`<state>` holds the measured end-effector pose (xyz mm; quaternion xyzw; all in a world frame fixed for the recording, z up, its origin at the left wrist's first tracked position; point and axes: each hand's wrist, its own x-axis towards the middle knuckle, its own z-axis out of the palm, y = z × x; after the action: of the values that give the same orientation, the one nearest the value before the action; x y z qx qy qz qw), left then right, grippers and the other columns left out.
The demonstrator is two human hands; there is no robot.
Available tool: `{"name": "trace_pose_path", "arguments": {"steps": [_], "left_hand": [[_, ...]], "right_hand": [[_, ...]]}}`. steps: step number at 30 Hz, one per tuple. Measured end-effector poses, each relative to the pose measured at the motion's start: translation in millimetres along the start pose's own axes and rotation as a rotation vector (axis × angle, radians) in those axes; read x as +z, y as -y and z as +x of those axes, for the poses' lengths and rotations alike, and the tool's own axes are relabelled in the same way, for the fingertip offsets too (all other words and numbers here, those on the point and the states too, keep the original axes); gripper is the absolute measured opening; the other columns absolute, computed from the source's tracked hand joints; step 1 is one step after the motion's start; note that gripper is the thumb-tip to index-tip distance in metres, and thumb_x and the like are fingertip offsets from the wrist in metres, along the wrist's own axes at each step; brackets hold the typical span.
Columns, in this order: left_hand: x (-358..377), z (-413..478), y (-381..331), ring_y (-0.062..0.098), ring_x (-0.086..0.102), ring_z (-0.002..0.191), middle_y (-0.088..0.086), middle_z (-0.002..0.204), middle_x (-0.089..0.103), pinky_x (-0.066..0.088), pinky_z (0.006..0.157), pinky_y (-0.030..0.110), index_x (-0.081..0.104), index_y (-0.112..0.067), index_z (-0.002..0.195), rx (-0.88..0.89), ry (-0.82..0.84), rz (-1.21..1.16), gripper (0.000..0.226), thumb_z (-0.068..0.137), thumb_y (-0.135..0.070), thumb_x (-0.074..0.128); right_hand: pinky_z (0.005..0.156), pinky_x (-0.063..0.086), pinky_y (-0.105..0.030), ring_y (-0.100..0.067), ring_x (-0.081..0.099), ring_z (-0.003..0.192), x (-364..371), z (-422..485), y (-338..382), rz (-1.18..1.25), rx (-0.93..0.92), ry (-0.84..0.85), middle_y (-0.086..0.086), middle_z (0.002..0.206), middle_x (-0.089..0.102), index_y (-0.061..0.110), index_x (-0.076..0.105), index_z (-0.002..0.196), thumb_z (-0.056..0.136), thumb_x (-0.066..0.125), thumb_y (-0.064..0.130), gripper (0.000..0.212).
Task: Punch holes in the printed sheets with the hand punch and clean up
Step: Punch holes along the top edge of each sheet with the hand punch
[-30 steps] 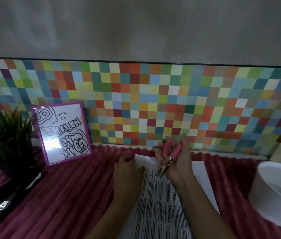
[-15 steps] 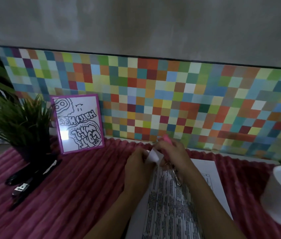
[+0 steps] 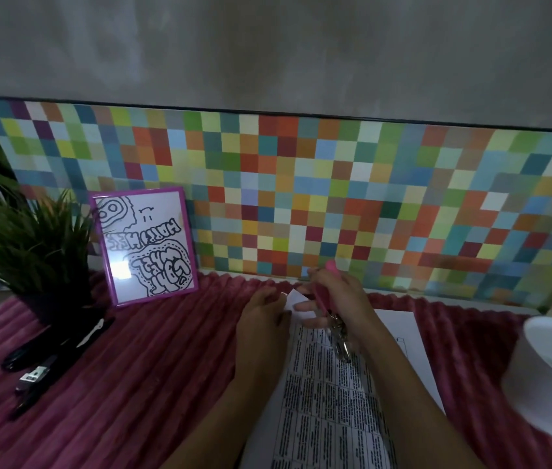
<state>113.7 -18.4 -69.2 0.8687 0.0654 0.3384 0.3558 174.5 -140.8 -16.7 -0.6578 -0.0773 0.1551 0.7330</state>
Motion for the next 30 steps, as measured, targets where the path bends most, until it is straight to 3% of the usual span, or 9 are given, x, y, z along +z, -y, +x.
{"name": "trace_pose_path", "arguments": {"steps": [2,8,14,17,19,21,24,28,30], "left_hand": [[1,2,2,-0.010,0.043,0.086,-0.004,0.098,0.067,0.033,0.078,-0.001,0.074,-0.005,0.083,0.008,-0.010,0.004,0.012,0.080,0.003,0.065],[1,1,1,0.000,0.053,0.087,0.003,0.100,0.070,0.035,0.076,0.005,0.076,-0.006,0.091,-0.014,-0.001,0.007,0.016,0.083,0.003,0.064],[-2,1,-2,0.006,0.059,0.088,-0.001,0.100,0.066,0.043,0.080,0.014,0.075,-0.009,0.093,0.003,0.000,-0.003,0.019,0.082,0.002,0.065],[-3,0,-2,-0.002,0.054,0.076,-0.007,0.088,0.062,0.040,0.067,0.008,0.071,-0.013,0.081,-0.024,0.014,-0.029,0.013,0.083,-0.002,0.065],[-2,0,-1,0.000,0.056,0.069,-0.009,0.076,0.062,0.044,0.061,0.014,0.067,-0.014,0.073,-0.075,0.020,-0.063,0.016,0.084,-0.004,0.064],[-1,0,0,0.001,0.058,0.065,-0.008,0.070,0.064,0.045,0.058,0.018,0.065,-0.016,0.072,-0.125,0.025,-0.106,0.018,0.089,-0.008,0.063],[1,2,2,-0.002,0.057,0.067,-0.010,0.071,0.063,0.044,0.061,0.018,0.062,-0.018,0.078,-0.158,0.016,-0.150,0.015,0.092,-0.012,0.062],[4,3,7,0.014,0.061,0.078,-0.007,0.080,0.065,0.049,0.067,0.031,0.058,-0.024,0.086,-0.173,0.006,-0.139,0.014,0.089,-0.011,0.063],[4,2,9,0.014,0.065,0.089,-0.007,0.093,0.070,0.053,0.076,0.033,0.063,-0.021,0.109,-0.167,0.042,-0.093,0.023,0.087,-0.014,0.065]], "right_hand": [[0.064,0.058,-0.043,-0.032,0.073,0.085,-1,0,-1,-0.002,-0.003,0.002,-0.015,0.106,0.070,0.010,0.057,0.120,0.093,0.059,0.026,0.031],[0.056,0.056,-0.034,-0.031,0.073,0.087,0,1,-2,-0.019,-0.009,0.005,-0.014,0.109,0.069,0.006,0.048,0.134,0.091,0.061,0.027,0.049],[0.059,0.056,-0.037,-0.040,0.071,0.087,0,1,-1,-0.009,-0.027,-0.007,-0.026,0.099,0.067,0.008,0.060,0.106,0.092,0.059,0.025,0.022],[0.066,0.059,-0.048,-0.042,0.070,0.087,1,1,-2,-0.038,-0.049,0.008,-0.029,0.096,0.067,0.010,0.060,0.105,0.093,0.058,0.024,0.019],[0.072,0.058,-0.055,-0.043,0.070,0.086,2,0,-1,-0.032,-0.053,0.009,-0.029,0.098,0.067,0.011,0.059,0.104,0.093,0.058,0.024,0.017],[0.065,0.059,-0.046,-0.039,0.071,0.082,2,0,0,-0.003,-0.051,0.014,-0.025,0.105,0.067,0.012,0.058,0.107,0.093,0.058,0.023,0.018],[0.070,0.060,-0.049,-0.036,0.072,0.084,1,1,0,-0.012,-0.038,0.025,-0.017,0.113,0.065,0.016,0.057,0.111,0.094,0.057,0.025,0.020],[0.072,0.059,-0.053,-0.036,0.072,0.084,0,0,0,-0.041,-0.020,0.023,-0.019,0.113,0.063,0.012,0.057,0.113,0.093,0.059,0.024,0.023],[0.071,0.060,-0.052,-0.035,0.072,0.083,1,-1,0,-0.049,-0.012,0.006,-0.019,0.112,0.063,0.010,0.055,0.118,0.093,0.058,0.025,0.030]]}}
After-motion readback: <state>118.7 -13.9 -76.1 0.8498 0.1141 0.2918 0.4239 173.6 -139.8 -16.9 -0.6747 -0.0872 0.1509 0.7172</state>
